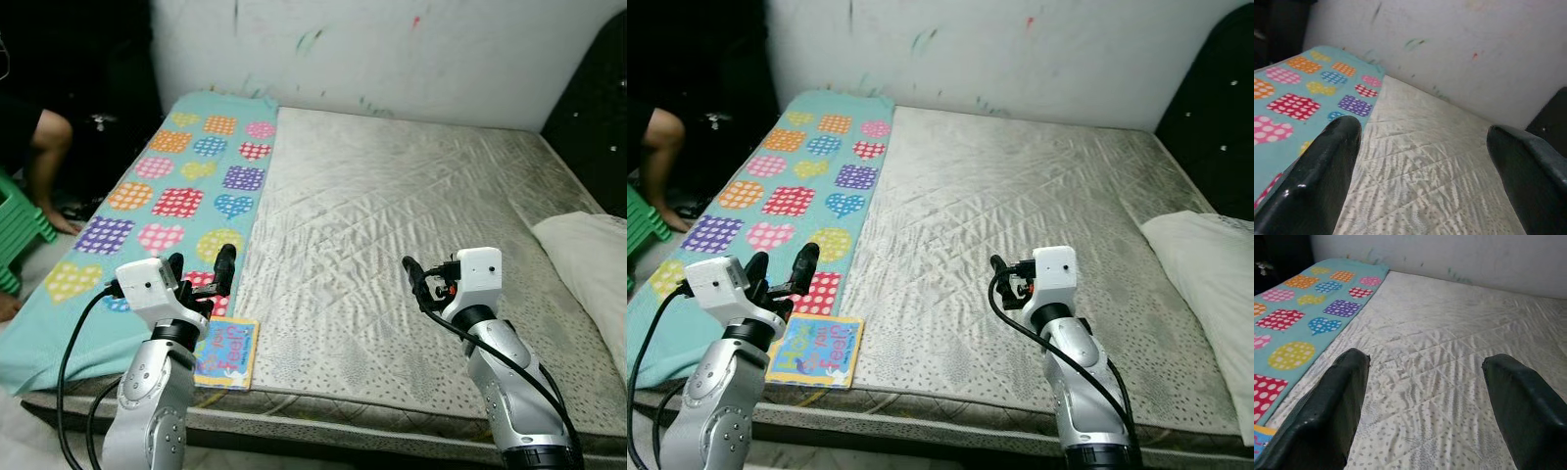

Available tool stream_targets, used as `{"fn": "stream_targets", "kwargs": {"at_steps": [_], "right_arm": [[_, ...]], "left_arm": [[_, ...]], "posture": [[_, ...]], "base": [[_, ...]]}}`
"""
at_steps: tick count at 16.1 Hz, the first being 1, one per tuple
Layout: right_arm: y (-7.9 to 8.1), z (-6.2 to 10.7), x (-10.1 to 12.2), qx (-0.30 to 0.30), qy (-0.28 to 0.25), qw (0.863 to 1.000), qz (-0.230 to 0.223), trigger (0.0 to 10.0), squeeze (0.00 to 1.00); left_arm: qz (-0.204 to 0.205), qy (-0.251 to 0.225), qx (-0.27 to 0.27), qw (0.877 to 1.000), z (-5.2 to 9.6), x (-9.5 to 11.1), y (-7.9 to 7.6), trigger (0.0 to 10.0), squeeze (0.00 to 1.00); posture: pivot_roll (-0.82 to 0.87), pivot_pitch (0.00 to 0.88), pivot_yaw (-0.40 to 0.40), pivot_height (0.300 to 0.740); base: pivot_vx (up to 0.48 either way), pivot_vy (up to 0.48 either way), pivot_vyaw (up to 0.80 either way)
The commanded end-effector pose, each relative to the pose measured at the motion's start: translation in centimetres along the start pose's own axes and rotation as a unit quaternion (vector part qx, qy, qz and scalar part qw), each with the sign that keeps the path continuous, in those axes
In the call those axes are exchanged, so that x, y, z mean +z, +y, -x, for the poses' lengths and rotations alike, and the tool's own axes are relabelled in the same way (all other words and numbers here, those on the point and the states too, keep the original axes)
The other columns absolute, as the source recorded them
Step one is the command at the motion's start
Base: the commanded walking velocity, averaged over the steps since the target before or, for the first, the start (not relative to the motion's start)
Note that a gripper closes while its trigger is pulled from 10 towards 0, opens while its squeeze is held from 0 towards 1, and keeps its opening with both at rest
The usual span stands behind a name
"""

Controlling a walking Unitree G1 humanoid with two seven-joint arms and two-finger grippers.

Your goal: Clean up the room

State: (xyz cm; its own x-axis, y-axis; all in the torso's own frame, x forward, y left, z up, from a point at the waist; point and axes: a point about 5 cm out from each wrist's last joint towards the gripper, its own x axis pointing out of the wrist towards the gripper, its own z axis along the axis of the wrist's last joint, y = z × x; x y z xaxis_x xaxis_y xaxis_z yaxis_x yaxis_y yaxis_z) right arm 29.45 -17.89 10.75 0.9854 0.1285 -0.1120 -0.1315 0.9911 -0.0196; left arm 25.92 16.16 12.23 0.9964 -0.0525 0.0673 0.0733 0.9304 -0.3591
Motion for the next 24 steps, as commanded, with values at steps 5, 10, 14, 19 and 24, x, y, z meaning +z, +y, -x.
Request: {"fn": "stream_targets", "kwargs": {"at_steps": [5,10,14,19,24], "right_arm": [[-0.51,0.09,-0.09,-0.009,0.006,1.000,-0.003,10.0,0.00],[-0.49,0.09,-0.11,-0.008,0.005,1.000,-0.001,10.0,0.00],[-0.52,0.09,-0.16,-0.007,0.006,1.000,0.001,10.0,0.00],[-0.52,0.05,-0.22,-0.003,0.006,1.000,0.004,10.0,0.00],[-0.46,-0.01,-0.29,0.001,0.008,1.000,0.007,10.0,0.00]], "left_arm": [[-0.004,0.008,0.008,1.000,-0.21,-0.20,-0.12,10.0,0.00],[0.004,0.006,0.006,1.000,-0.31,-0.19,-0.25,10.0,0.00],[0.003,0.007,0.005,1.000,-0.34,-0.21,-0.32,10.0,0.00],[0.003,0.001,0.005,1.000,-0.29,-0.14,-0.30,10.0,0.00],[0.007,-0.008,-0.012,1.000,-0.19,0.07,-0.59,10.0,0.00]], "posture": [[-0.04,0.000,-0.066,0.740],[-0.04,0.000,-0.067,0.740],[-0.04,0.000,-0.067,0.740],[-0.04,0.000,-0.070,0.740],[-0.04,0.000,-0.069,0.740]], "base": [[0.000,0.000,-0.75],[0.000,0.145,-0.26],[0.000,0.480,0.00],[0.000,0.285,0.00],[0.000,0.000,0.00]]}}
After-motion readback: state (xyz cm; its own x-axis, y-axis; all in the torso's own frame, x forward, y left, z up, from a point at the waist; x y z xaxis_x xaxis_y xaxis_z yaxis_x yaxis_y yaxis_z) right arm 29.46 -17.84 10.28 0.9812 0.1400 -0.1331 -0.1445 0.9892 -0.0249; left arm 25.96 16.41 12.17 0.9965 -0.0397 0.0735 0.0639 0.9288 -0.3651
